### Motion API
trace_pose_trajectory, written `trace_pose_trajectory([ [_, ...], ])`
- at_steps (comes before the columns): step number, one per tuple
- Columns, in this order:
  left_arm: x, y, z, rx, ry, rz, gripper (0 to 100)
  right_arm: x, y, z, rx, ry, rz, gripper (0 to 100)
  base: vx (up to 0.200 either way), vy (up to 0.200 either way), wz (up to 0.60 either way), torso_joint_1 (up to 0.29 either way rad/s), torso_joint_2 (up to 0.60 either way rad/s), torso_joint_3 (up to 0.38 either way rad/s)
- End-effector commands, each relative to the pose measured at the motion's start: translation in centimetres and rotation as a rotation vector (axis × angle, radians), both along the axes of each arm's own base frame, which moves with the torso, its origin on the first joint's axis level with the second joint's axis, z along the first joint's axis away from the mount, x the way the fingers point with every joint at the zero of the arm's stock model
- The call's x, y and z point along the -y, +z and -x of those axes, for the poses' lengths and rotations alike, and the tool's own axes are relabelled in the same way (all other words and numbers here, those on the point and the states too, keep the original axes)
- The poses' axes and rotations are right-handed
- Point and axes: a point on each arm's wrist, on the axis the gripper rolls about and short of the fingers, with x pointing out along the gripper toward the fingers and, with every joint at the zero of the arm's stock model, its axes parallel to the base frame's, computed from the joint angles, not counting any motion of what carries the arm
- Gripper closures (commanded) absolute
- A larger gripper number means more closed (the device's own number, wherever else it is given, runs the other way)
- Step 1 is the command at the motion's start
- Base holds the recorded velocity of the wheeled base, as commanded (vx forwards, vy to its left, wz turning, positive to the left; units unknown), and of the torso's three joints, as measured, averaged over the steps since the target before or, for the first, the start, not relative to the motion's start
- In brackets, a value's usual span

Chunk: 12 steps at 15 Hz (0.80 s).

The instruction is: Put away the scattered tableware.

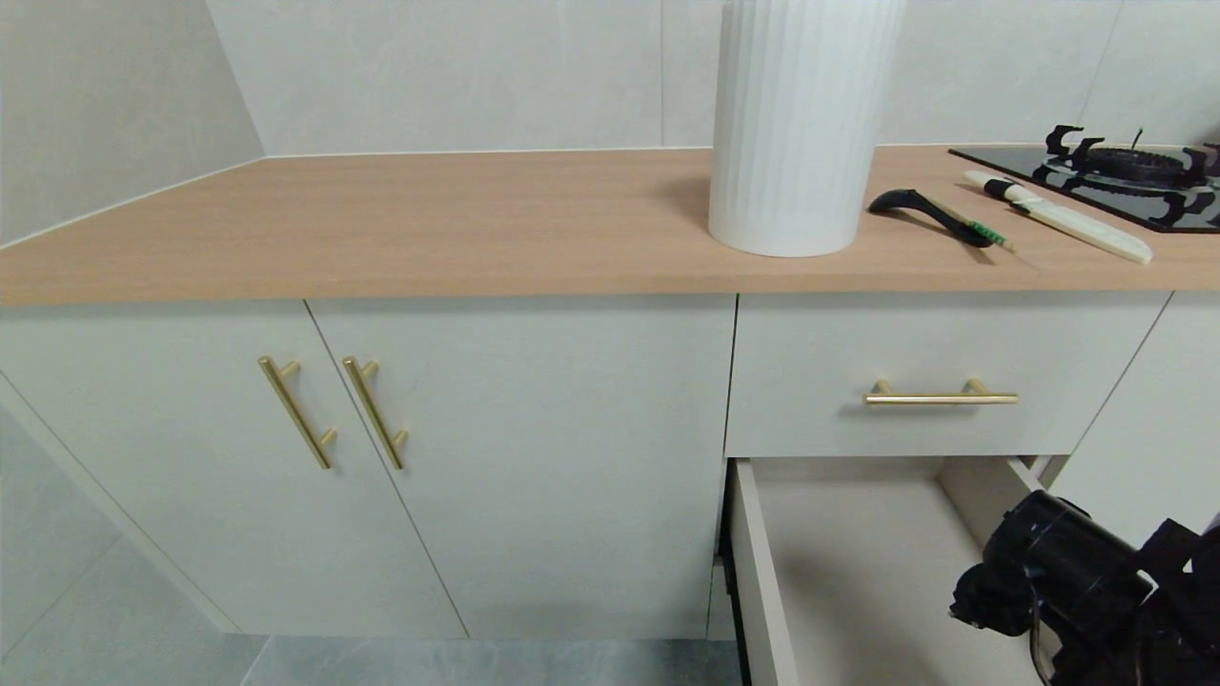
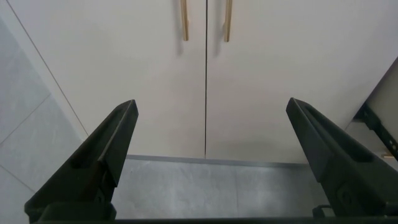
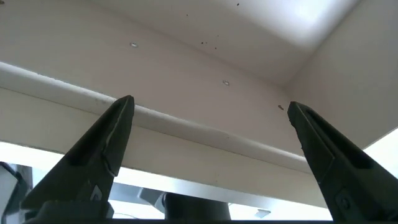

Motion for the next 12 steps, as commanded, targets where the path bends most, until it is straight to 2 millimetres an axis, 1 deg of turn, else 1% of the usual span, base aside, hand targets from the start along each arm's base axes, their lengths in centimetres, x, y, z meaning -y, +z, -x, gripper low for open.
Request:
trace_pose_trajectory([
  [1, 0.0, 0.0, 0.0, 0.000, 0.001, 0.001, 0, -0.2, 0.8, -0.4, 0.048, -0.010, -0.016, 0, 0.000, 0.000, 0.00, 0.000, 0.00, 0.000],
  [3, 0.0, 0.0, 0.0, 0.000, 0.002, 0.001, 0, 0.1, 4.0, 0.0, 0.202, -0.085, -0.109, 0, 0.000, 0.000, 0.00, 0.000, 0.00, 0.000],
  [4, 0.0, 0.0, 0.0, 0.000, 0.001, 0.001, 0, 0.5, 5.9, 0.8, 0.287, -0.119, -0.173, 0, 0.000, 0.000, 0.00, 0.000, 0.00, 0.000],
  [5, 0.0, 0.0, 0.0, 0.000, 0.002, 0.001, 0, 0.9, 7.1, 1.4, 0.345, -0.123, -0.211, 0, 0.000, 0.000, 0.00, 0.000, 0.00, 0.000],
  [6, 0.0, 0.0, 0.0, 0.000, 0.001, 0.001, 0, 1.3, 8.4, 2.2, 0.441, -0.123, -0.269, 0, 0.000, 0.000, 0.00, 0.000, 0.00, 0.000],
  [7, 0.0, 0.0, 0.0, 0.000, 0.001, 0.001, 0, 1.7, 9.3, 2.8, 0.507, -0.122, -0.308, 0, 0.000, 0.000, 0.00, 0.000, 0.00, 0.000],
  [9, 0.0, 0.0, 0.0, -0.001, 0.002, -0.001, 0, 2.1, 10.3, 3.5, 0.575, -0.122, -0.350, 0, 0.000, 0.000, 0.00, 0.000, 0.00, 0.000],
  [12, 0.0, 0.0, 0.0, 0.000, 0.001, 0.001, 0, 2.2, 10.6, 3.6, 0.598, -0.121, -0.362, 0, 0.000, 0.000, 0.00, 0.000, 0.00, 0.000],
])
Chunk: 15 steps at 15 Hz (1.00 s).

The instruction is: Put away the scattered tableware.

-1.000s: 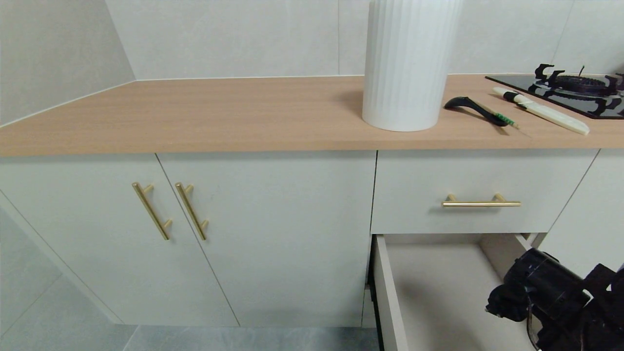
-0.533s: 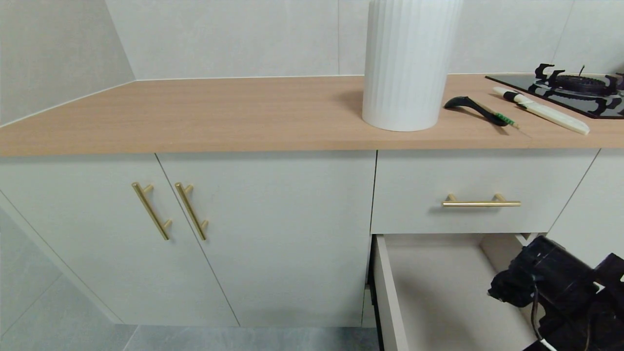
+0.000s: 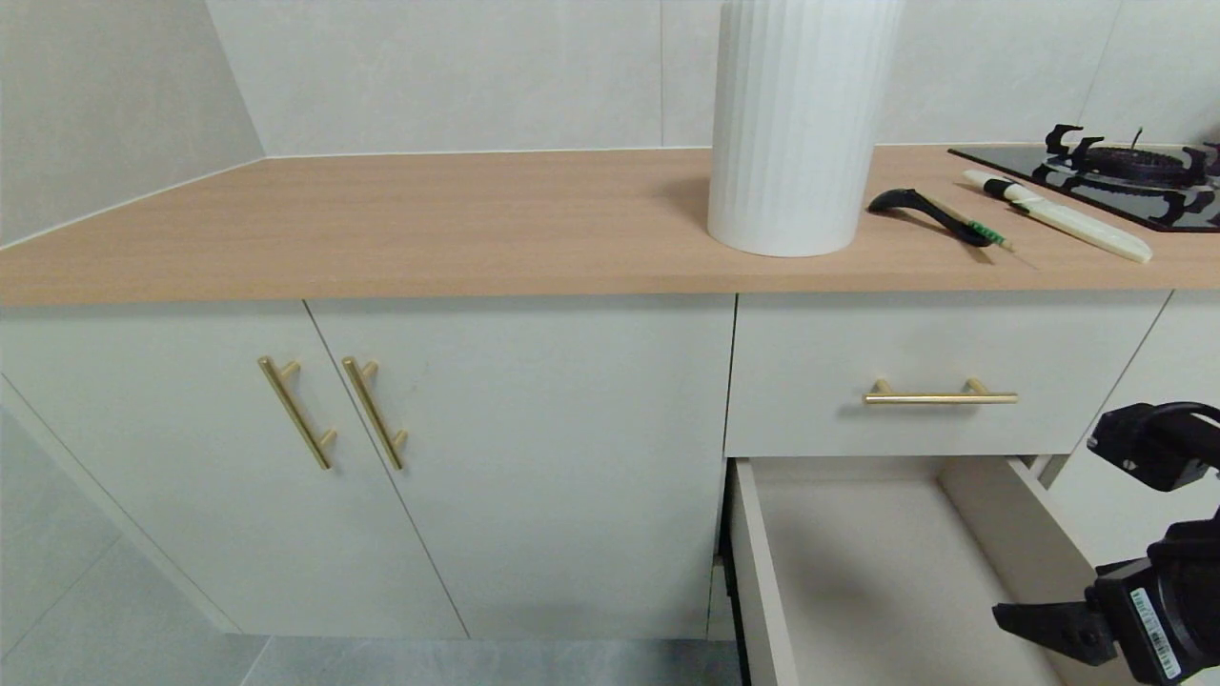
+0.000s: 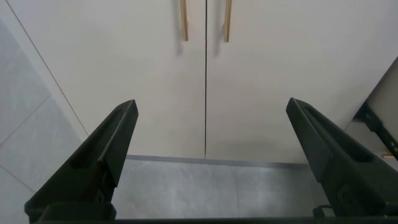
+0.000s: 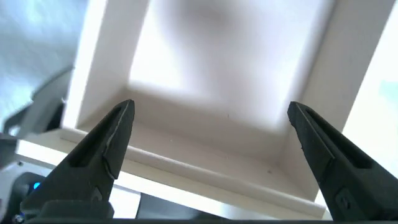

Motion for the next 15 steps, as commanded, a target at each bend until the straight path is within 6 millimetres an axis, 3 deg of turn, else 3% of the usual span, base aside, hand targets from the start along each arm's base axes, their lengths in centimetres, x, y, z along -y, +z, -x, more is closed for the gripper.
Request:
trace_pose_trajectory([
  [1, 0.00, 0.01, -0.01, 0.000, 0.001, 0.001, 0, 0.29, 0.64, 0.53, 0.044, -0.001, -0.022, 0, 0.000, 0.000, 0.00, 0.000, 0.00, 0.000],
  [5, 0.00, 0.01, -0.01, 0.000, 0.001, 0.001, 0, 0.33, 0.65, 0.53, 0.059, -0.012, -0.014, 0, 0.000, 0.000, 0.00, 0.061, -0.21, -0.232],
  [15, 0.00, 0.01, -0.01, 0.000, 0.001, 0.001, 0, 0.38, 0.68, 0.57, 0.066, -0.017, -0.011, 0, 0.000, 0.000, 0.00, 0.155, -0.48, -0.306],
])
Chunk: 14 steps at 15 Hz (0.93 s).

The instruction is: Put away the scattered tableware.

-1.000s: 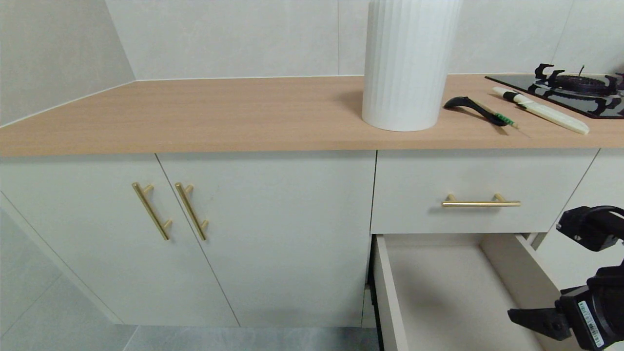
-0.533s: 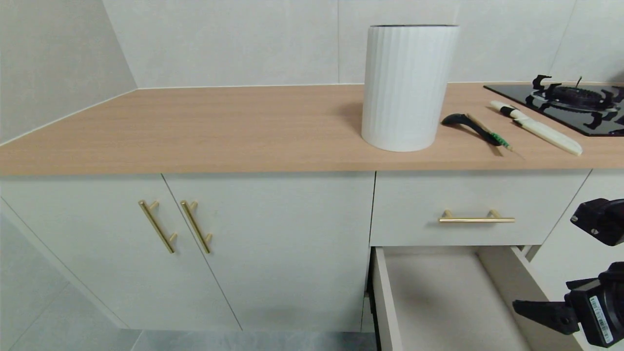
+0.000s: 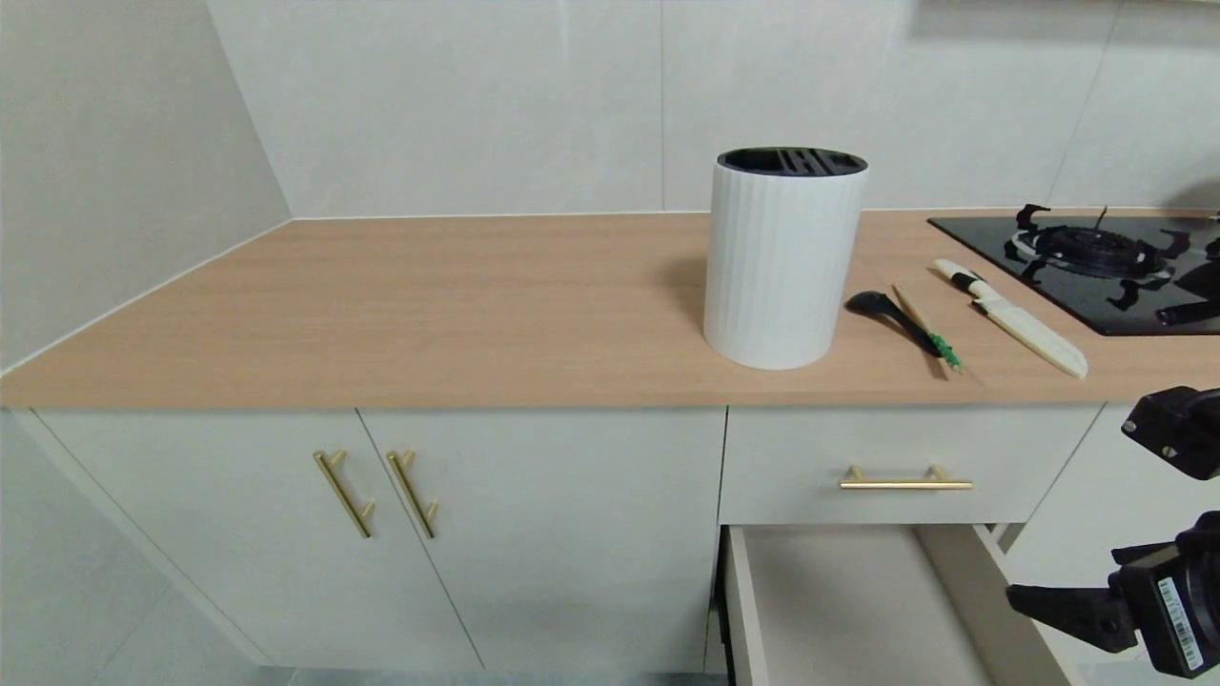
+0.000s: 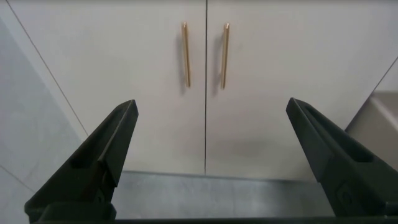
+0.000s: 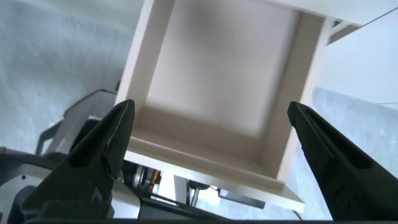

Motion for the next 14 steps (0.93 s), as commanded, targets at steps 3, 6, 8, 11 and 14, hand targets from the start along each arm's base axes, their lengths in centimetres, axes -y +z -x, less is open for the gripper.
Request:
trace_pose_trajectory([
  [3, 0.0, 0.0, 0.0, 0.000, 0.001, 0.001, 0, 0.1, 0.5, -0.2, 0.057, -0.020, -0.024, 0, 0.000, 0.000, 0.00, 0.206, -0.48, -0.292],
  [6, 0.0, 0.0, 0.0, 0.000, 0.001, 0.001, 0, -0.1, 3.4, -2.0, 0.225, -0.058, -0.081, 0, 0.000, 0.000, 0.00, 0.133, -0.31, -0.185],
  [8, 0.0, 0.0, 0.0, 0.000, 0.001, 0.001, 0, -0.7, 6.7, -5.9, 0.217, -0.127, -0.069, 0, 0.000, 0.000, 0.00, 0.037, -0.07, -0.039],
  [11, 0.0, 0.0, 0.0, -0.002, 0.001, 0.001, 0, -2.5, 6.9, -10.1, 0.076, -0.274, -0.147, 0, 0.000, 0.000, 0.00, 0.000, 0.00, 0.000],
  [14, 0.0, 0.0, 0.0, 0.000, 0.001, 0.001, 0, -3.0, 3.8, -13.7, 0.058, -0.427, -0.010, 0, 0.000, 0.000, 0.00, 0.000, 0.00, 0.000],
])
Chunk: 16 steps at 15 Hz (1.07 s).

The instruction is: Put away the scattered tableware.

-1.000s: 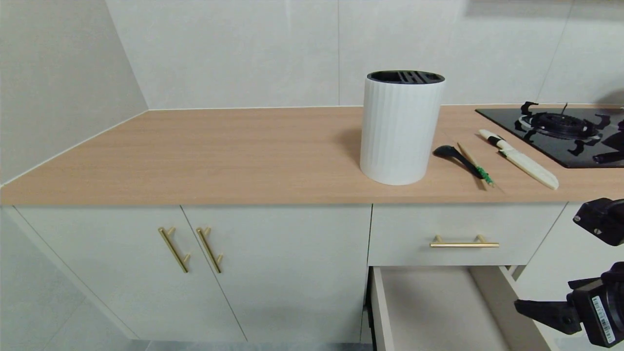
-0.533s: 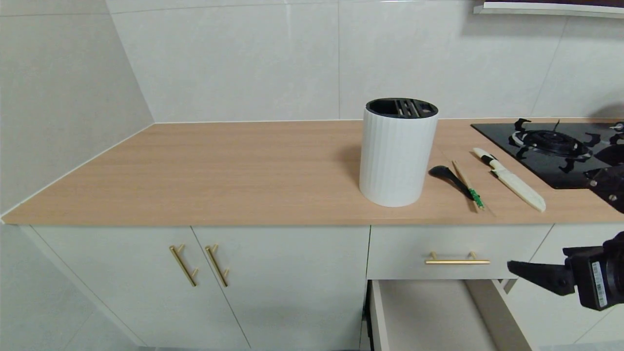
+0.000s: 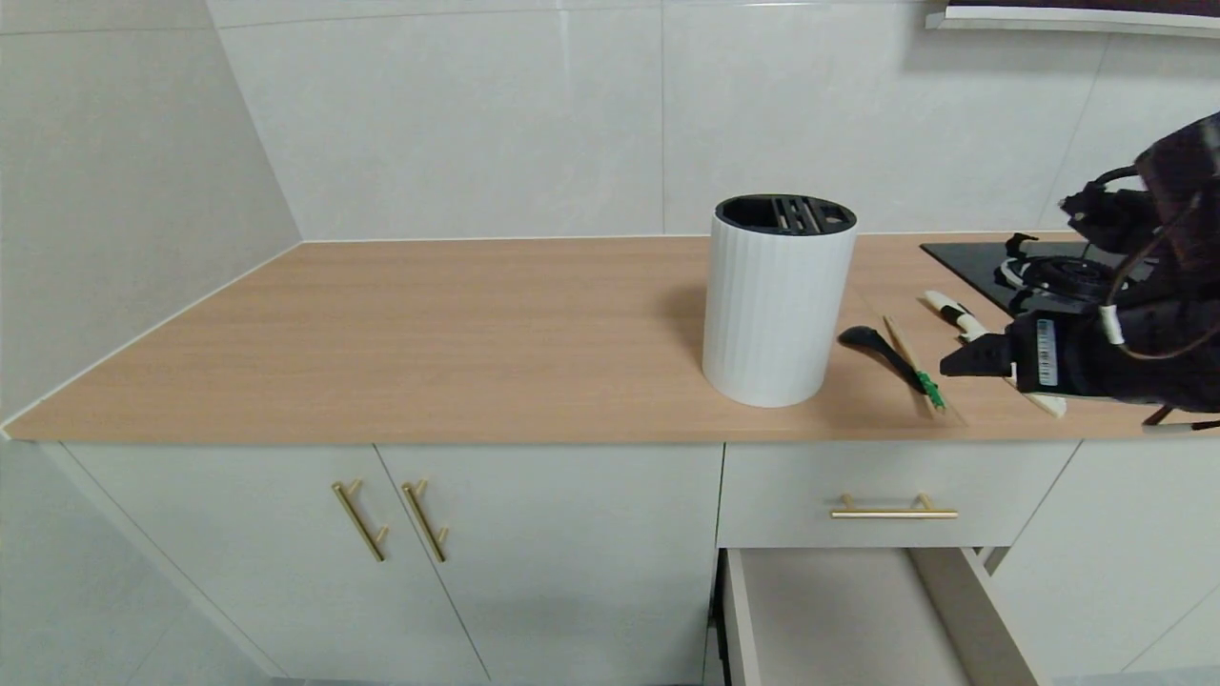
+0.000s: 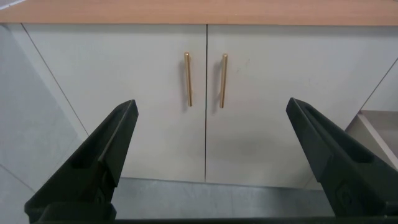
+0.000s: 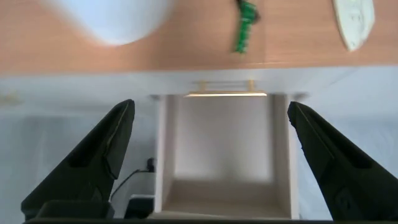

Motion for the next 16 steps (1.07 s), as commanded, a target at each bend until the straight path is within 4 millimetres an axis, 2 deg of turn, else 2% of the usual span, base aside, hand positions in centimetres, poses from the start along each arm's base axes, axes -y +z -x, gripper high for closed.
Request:
trace_pose_trajectory([
  [1, 0.0, 0.0, 0.0, 0.000, 0.002, 0.000, 0, -1.1, -3.3, -4.2, -0.065, -0.091, 0.063, 0, 0.000, 0.000, 0.00, 0.000, 0.00, 0.000],
  [7, 0.0, 0.0, 0.0, -0.002, 0.002, 0.000, 0, -1.9, -6.1, -6.9, -0.112, -0.140, 0.043, 0, 0.000, 0.000, 0.00, 0.000, 0.00, 0.000],
  [10, 0.0, 0.0, 0.0, 0.000, 0.002, 0.000, 0, -1.6, -7.4, -8.6, -0.105, -0.168, 0.039, 0, 0.000, 0.000, 0.00, 0.000, 0.00, 0.000],
  [16, 0.0, 0.0, 0.0, 0.000, 0.000, 0.000, 0, -0.6, -8.5, -10.1, -0.099, -0.208, 0.034, 0, 0.000, 0.000, 0.00, 0.000, 0.00, 0.000],
])
